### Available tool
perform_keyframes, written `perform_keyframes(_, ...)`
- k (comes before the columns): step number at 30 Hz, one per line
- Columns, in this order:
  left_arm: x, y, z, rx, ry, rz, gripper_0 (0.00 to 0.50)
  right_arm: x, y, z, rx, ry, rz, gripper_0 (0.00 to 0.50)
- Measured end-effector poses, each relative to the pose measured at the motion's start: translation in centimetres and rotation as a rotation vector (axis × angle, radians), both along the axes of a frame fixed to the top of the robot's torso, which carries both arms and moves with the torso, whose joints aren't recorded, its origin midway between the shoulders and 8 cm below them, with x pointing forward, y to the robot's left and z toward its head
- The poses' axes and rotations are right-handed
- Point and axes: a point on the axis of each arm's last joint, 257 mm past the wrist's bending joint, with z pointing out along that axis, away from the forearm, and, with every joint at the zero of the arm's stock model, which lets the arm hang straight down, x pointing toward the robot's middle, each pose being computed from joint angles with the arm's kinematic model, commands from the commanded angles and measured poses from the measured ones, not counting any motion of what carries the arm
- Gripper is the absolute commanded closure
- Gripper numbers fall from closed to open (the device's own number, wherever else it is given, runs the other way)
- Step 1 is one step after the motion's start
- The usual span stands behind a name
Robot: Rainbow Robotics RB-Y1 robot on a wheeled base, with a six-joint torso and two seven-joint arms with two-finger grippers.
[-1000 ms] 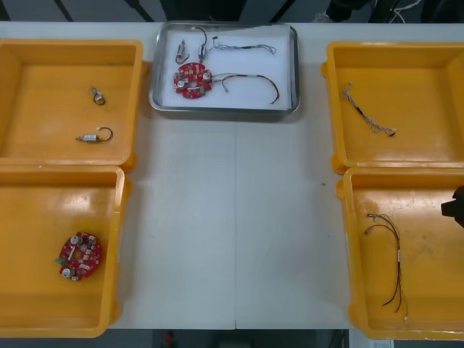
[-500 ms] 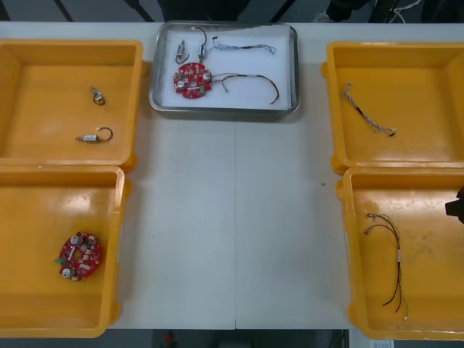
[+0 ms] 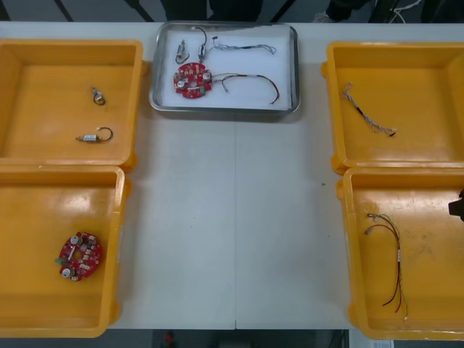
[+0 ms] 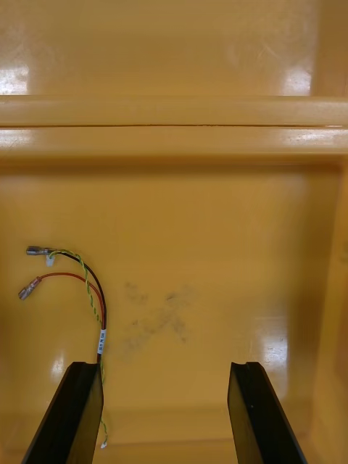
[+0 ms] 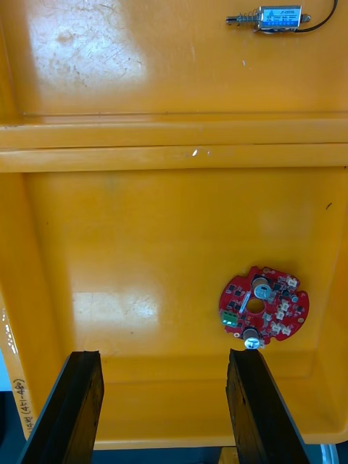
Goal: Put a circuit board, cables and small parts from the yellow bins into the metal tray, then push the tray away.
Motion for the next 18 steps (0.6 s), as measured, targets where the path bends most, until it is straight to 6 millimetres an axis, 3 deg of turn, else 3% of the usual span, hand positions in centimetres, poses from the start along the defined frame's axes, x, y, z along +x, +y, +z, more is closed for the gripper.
perform_keyframes(18,0.00,0.00,0.00,0.000,0.000,0.000,0.000,0.00,-0.01,0.00,0.000,0.000,0.000,0.000)
